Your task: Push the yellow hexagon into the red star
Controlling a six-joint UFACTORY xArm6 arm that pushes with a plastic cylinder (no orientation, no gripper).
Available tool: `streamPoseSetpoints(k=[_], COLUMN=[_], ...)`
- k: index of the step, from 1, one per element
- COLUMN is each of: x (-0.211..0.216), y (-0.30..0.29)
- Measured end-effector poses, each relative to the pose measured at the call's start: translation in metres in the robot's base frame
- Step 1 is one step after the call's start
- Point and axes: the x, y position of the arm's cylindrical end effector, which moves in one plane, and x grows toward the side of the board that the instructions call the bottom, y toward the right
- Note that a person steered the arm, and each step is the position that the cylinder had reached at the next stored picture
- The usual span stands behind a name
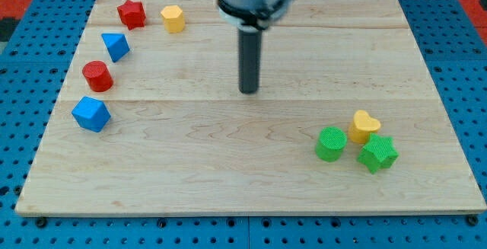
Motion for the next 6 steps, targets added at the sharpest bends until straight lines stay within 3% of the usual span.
streamPoseSetpoints(k=[2, 3, 4, 6], x=[-0.098, -0.162, -0.147, -0.207], y=[0.023, -0.001, -0.105, -0.139])
